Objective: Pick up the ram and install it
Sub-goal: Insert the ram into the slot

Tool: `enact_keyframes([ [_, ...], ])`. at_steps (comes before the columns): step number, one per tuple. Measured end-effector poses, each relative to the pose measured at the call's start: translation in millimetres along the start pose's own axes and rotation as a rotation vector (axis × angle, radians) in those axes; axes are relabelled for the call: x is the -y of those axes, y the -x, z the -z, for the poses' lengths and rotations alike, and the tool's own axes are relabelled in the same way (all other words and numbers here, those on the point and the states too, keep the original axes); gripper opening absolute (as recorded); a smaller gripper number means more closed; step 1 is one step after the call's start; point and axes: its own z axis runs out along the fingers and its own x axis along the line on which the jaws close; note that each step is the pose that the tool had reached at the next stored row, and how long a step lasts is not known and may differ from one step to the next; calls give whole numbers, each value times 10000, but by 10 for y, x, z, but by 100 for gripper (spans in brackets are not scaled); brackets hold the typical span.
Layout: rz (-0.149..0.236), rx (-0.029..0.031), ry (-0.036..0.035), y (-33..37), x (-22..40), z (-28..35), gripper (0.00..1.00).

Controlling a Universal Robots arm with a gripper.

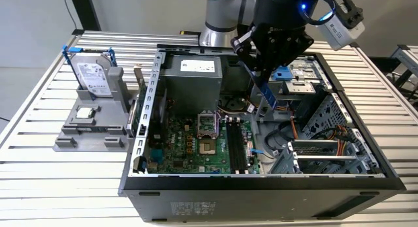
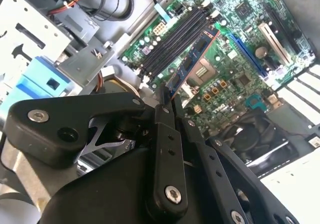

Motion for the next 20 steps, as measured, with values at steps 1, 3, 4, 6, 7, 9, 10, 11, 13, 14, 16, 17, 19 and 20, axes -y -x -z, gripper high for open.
enact_keyframes([
  [1, -107, 1, -5, 0, 0, 0, 0],
  [3, -248, 3, -10, 0, 0, 0, 0],
  [4, -246, 3, -10, 0, 0, 0, 0],
  [6, -244, 3, -11, 0, 0, 0, 0],
  [7, -264, 2, -10, 0, -1, -4, 0],
  [9, -342, -76, -2, 3, -1, -19, 0],
  [10, -391, -92, 1, 5, -1, -34, 0],
  [11, -451, -107, 1, 5, 0, -45, 0],
  [13, -635, -130, -1, 6, 0, -76, 0],
  [14, -729, -130, -3, 7, 1, -93, 0],
  [16, -1093, -126, -17, 6, 1, -132, 0],
  [17, -1245, -124, -22, 6, 2, -150, 0],
  [19, -1465, -122, -30, 11, 3, -186, 0],
  [20, -1490, -132, -30, 22, 6, -200, 0],
])
